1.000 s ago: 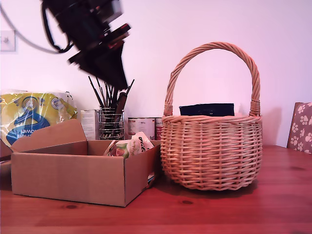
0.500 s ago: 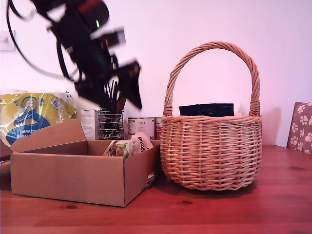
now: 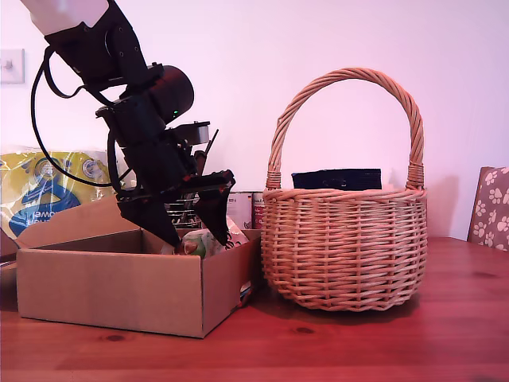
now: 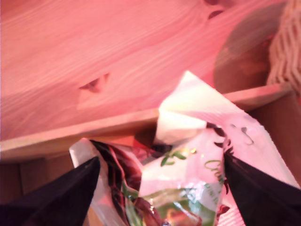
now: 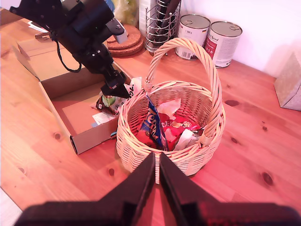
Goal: Move the bags of Easter eggs from the cardboard box on the left into the woven basket on the right side.
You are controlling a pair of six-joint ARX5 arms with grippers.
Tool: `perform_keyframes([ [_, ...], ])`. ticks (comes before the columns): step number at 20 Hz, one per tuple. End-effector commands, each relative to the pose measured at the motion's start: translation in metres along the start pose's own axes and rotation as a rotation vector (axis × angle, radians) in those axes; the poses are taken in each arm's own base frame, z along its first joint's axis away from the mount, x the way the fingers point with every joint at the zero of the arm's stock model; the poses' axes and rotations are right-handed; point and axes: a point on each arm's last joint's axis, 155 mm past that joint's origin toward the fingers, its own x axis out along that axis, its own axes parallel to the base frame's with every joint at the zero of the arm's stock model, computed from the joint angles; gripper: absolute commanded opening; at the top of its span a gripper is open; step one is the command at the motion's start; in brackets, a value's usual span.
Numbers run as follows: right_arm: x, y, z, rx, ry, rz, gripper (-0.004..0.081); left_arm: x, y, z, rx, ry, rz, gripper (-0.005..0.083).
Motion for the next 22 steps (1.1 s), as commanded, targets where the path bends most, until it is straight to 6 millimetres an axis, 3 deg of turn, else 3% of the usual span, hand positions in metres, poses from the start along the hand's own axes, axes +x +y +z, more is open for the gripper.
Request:
perform_keyframes([
  [1, 0.002, 0.000, -0.002, 0.003, -0.003, 0.000, -0.0011, 0.027, 0.003, -0.031, -0.016, 0.089, 0.007, 0.0765],
  [5, 0.002, 0.000, 0.002, 0.002, -0.017, -0.002, -0.0011, 0.045, 0.005, -0.055, -0.024, 0.165, 0.006, 0.0764],
  [9, 0.002, -0.001, 0.002, 0.002, -0.018, -0.002, -0.0011, 0.047, 0.005, -0.055, -0.020, 0.162, 0.006, 0.0750],
  [11, 0.002, -0.001, 0.002, 0.002, -0.018, -0.002, -0.0011, 0.047, 0.005, -0.058, -0.021, 0.175, 0.006, 0.0629],
  [13, 0.002, -0.001, 0.003, 0.001, -0.020, -0.002, -0.0011, 0.046, 0.005, -0.063, -0.017, 0.194, 0.005, 0.0311],
  [14, 0.002, -0.001, 0.003, 0.002, -0.021, -0.003, -0.0011, 0.046, 0.004, -0.063, -0.015, 0.193, 0.001, 0.0188],
  [15, 0.002, -0.001, 0.003, 0.001, -0.020, -0.003, -0.0011, 0.046, 0.004, -0.061, -0.015, 0.188, -0.002, 0.0127],
  [18, 0.002, -0.001, 0.003, 0.001, -0.020, -0.002, -0.0011, 0.045, 0.001, -0.059, -0.001, 0.184, -0.019, 0.0112],
  [22, 0.002, -0.001, 0.002, 0.001, -0.020, -0.003, -0.0011, 0.019, -0.009, -0.051, 0.027, 0.179, -0.058, 0.0112],
])
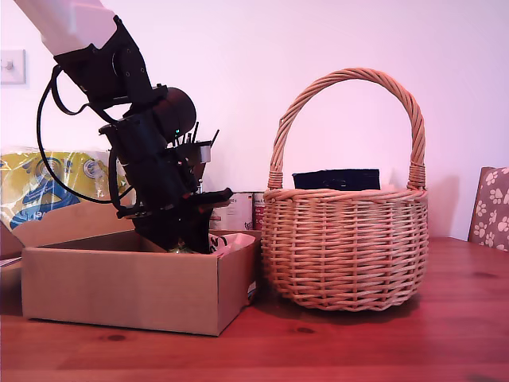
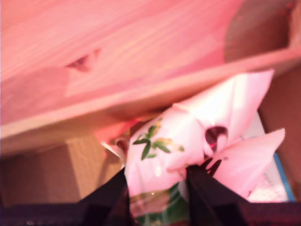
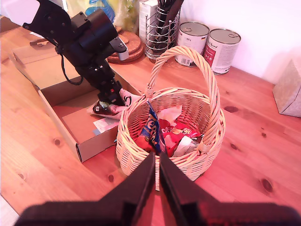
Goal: Move the bags of Easter eggs from the cardboard box on the left into the woven basket on the right side.
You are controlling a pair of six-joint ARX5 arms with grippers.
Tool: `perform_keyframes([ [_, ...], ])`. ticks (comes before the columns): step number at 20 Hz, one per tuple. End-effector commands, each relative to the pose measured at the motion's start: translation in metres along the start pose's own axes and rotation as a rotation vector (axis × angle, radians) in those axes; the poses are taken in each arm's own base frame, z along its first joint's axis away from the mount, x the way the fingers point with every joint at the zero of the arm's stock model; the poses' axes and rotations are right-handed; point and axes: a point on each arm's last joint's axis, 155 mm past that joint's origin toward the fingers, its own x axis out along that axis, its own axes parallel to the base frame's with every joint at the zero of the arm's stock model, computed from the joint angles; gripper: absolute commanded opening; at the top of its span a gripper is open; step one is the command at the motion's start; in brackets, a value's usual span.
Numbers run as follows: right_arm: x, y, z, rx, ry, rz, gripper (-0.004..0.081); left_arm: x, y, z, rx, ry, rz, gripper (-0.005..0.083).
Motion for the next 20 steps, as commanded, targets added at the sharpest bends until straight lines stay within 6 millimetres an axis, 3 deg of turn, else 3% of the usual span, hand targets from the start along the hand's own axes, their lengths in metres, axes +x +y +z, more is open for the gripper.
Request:
perform_keyframes([
  [1, 0.002, 0.000, -0.003, 0.003, 0.002, 0.000, -0.0011, -0.005, -0.008, -0.022, 0.022, 0.063, -0.027, 0.0112],
  [7, 0.003, 0.001, -0.007, 0.029, 0.018, 0.003, -0.0011, -0.100, -0.028, 0.001, 0.074, -0.043, -0.052, 0.0112],
  [12, 0.002, 0.012, -0.005, 0.084, 0.011, 0.065, -0.0011, -0.175, -0.062, 0.022, 0.138, -0.212, -0.145, 0.0111],
  [16, 0.002, 0.012, -0.006, 0.111, 0.014, 0.061, -0.0011, -0.198, -0.108, 0.031, 0.234, -0.324, -0.245, 0.0111],
  [20, 0.000, 0.011, -0.013, 0.114, 0.037, 0.054, -0.0011, -0.191, -0.160, 0.044, 0.348, -0.448, -0.330, 0.0109],
])
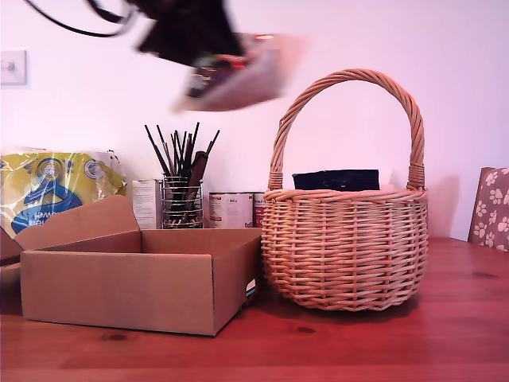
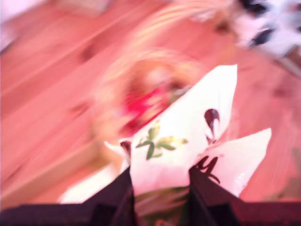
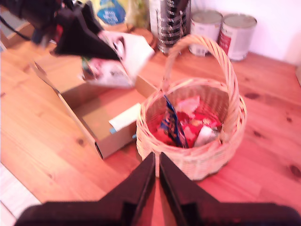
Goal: Move the bags of Easter eggs from the cardboard box on the left into the woven basket on the right side.
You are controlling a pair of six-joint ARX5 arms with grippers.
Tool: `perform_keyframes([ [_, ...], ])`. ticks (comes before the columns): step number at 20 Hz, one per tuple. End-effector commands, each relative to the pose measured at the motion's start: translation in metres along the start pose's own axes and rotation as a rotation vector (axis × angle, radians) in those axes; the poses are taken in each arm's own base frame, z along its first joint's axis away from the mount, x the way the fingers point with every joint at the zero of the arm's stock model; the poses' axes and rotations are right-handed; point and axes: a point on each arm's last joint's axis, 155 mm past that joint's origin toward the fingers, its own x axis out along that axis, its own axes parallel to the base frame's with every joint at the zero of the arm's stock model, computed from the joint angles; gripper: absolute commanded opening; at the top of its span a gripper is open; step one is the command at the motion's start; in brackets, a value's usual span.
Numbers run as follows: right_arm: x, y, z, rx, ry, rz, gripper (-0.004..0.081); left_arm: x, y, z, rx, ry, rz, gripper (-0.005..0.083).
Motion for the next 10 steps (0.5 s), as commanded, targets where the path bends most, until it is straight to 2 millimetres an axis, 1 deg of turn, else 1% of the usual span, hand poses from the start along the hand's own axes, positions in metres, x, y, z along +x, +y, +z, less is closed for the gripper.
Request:
perform_keyframes([
  [1, 0.000, 0.000, -0.008, 0.006, 0.015, -0.002, -0.0011, 0.012, -0.010, 0.006, 0.047, -0.056, -0.023, 0.0109],
  [3, -0.001, 0.000, -0.009, 0.004, 0.018, -0.001, -0.0011, 0.030, -0.025, 0.022, 0.103, -0.143, -0.053, 0.0109],
  [4, -0.002, 0.000, -0.008, 0.003, 0.013, -0.002, -0.0011, 0.038, -0.028, 0.028, 0.121, -0.175, -0.054, 0.0109],
  [6, -0.003, 0.000, -0.007, 0.002, 0.005, -0.003, -0.0011, 0.059, -0.025, 0.034, 0.141, -0.221, -0.035, 0.0109],
  [8, -0.004, 0.000, -0.006, 0.000, -0.002, -0.003, -0.0011, 0.083, -0.019, 0.029, 0.147, -0.236, -0.021, 0.0109],
  [10, -0.004, 0.000, -0.006, -0.001, -0.004, -0.004, -0.0011, 0.109, -0.006, 0.019, 0.154, -0.240, 0.010, 0.0109],
])
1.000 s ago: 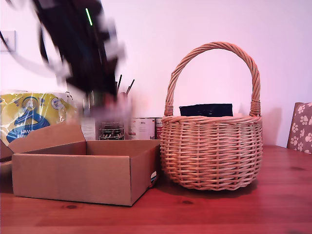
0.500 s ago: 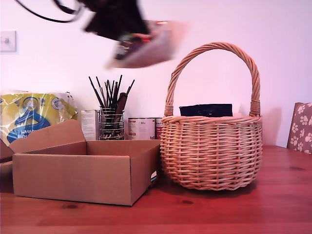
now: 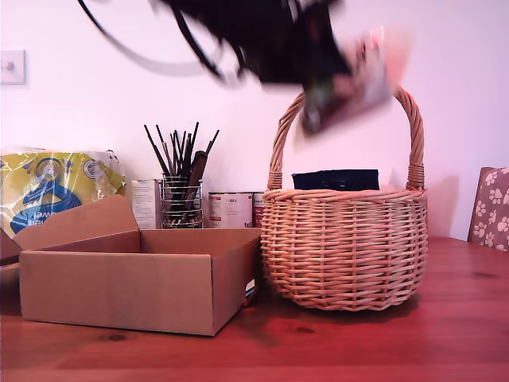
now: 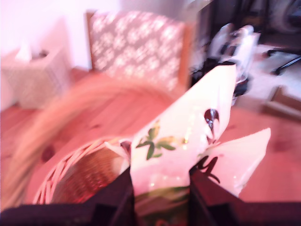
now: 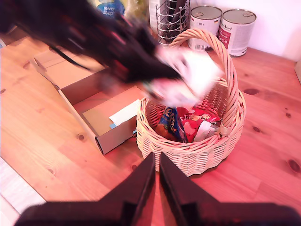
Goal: Move the bags of Easter eggs from the cardboard box on the left into the woven basket on the right side.
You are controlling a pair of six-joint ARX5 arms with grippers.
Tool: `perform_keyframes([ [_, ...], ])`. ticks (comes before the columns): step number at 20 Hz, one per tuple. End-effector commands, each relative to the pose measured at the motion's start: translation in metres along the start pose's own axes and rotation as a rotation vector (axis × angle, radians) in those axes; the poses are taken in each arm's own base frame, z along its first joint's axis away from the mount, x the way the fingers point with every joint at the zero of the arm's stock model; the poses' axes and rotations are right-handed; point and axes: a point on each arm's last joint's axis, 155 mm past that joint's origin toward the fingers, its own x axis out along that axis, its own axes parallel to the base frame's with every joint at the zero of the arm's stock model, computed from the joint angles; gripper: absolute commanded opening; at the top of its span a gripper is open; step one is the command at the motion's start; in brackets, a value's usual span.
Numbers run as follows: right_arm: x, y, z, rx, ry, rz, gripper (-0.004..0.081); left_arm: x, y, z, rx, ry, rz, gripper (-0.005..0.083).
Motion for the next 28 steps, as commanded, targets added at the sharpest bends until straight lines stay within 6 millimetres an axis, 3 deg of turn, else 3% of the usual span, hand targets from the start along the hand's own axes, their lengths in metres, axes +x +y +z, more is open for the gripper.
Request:
perform_keyframes([
  [1, 0.001, -0.001, -0.002, -0.001, -0.004, -0.003, -0.0011, 0.020, 0.011, -0.022, 0.025, 0.005, 0.035, 0.0109],
  [4, 0.001, -0.001, -0.002, -0.007, -0.004, -0.003, -0.0011, 0.042, 0.025, -0.049, 0.030, 0.018, 0.088, 0.0109],
  [6, 0.001, -0.001, -0.002, -0.008, -0.004, -0.003, -0.0011, 0.052, 0.027, -0.077, 0.015, 0.079, 0.093, 0.0109],
  [9, 0.001, -0.001, -0.002, -0.019, -0.004, -0.004, -0.0011, 0.056, 0.026, -0.116, -0.011, 0.191, 0.083, 0.0109],
  [13, 0.001, -0.001, -0.001, -0.026, -0.010, -0.004, -0.0011, 0.053, 0.024, -0.126, -0.021, 0.238, 0.079, 0.0117],
  [14, 0.001, -0.001, 0.000, -0.027, -0.011, -0.004, -0.0011, 0.051, 0.025, -0.127, -0.029, 0.248, 0.080, 0.0171],
  [15, 0.001, -0.001, 0.000, -0.027, -0.011, -0.004, -0.0011, 0.049, 0.025, -0.127, -0.036, 0.260, 0.080, 0.0303],
  [17, 0.001, -0.001, 0.000, -0.027, -0.011, -0.004, -0.0011, 0.044, 0.022, -0.122, -0.039, 0.281, 0.073, 0.0626],
  [18, 0.001, -0.001, 0.000, -0.026, -0.011, -0.004, -0.0011, 0.039, 0.020, -0.115, -0.040, 0.287, 0.071, 0.0711],
  [23, 0.001, -0.001, 0.000, -0.026, -0.012, -0.004, -0.0011, -0.006, 0.012, -0.061, -0.026, 0.258, 0.072, 0.0710],
  [28, 0.001, -0.001, 0.000, -0.027, -0.011, -0.005, -0.0011, -0.058, 0.006, -0.021, -0.030, 0.247, 0.102, 0.0699],
])
